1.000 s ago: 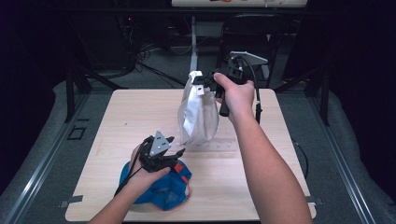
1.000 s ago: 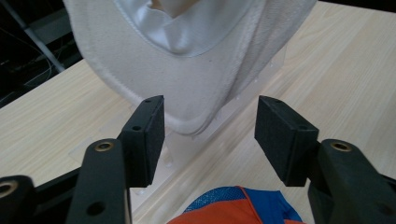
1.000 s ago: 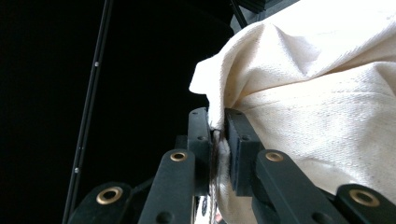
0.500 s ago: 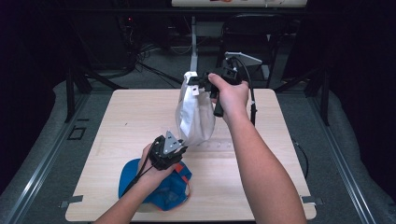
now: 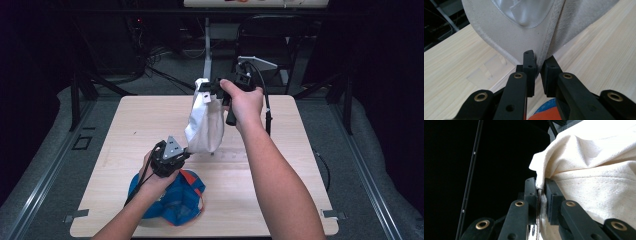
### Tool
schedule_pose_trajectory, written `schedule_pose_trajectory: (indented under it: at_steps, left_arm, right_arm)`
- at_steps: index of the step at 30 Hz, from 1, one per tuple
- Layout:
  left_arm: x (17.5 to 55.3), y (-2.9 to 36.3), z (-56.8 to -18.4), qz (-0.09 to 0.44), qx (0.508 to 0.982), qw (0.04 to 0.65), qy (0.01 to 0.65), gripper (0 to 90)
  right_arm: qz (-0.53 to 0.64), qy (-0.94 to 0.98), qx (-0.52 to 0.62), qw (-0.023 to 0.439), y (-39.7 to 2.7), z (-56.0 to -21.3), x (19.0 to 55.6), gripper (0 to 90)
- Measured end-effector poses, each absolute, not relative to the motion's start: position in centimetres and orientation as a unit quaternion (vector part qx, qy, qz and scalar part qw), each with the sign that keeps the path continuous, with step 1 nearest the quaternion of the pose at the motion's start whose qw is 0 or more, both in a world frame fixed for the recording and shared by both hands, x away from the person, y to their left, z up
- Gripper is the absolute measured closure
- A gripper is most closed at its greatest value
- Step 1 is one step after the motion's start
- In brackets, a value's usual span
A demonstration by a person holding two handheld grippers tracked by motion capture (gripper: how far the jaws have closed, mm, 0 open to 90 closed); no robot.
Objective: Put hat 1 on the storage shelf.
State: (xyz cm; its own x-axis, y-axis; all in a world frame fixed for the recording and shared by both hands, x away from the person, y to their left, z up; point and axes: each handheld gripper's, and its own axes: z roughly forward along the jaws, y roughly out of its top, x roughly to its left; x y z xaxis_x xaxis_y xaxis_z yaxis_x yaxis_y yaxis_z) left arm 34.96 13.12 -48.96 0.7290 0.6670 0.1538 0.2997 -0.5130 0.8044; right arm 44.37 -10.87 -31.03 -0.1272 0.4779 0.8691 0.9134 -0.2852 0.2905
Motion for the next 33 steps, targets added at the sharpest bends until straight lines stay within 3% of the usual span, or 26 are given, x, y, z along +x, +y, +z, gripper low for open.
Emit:
schedule_pose_trajectory:
  at_steps: [16, 33]
  left_arm:
    - [35.4, 14.2, -50.4, 0.2, 0.832, 0.421, 0.302, 82.9]
    - [34.6, 15.0, -52.3, 0.188, 0.792, 0.435, 0.385, 84.0]
  right_arm:
    - [-0.491, -0.563, -0.627, 0.221, -9.7, -32.4, 44.8, 81.7]
    - [-0.464, -0.583, -0.631, 0.217, -9.3, -34.8, 44.9, 81.6]
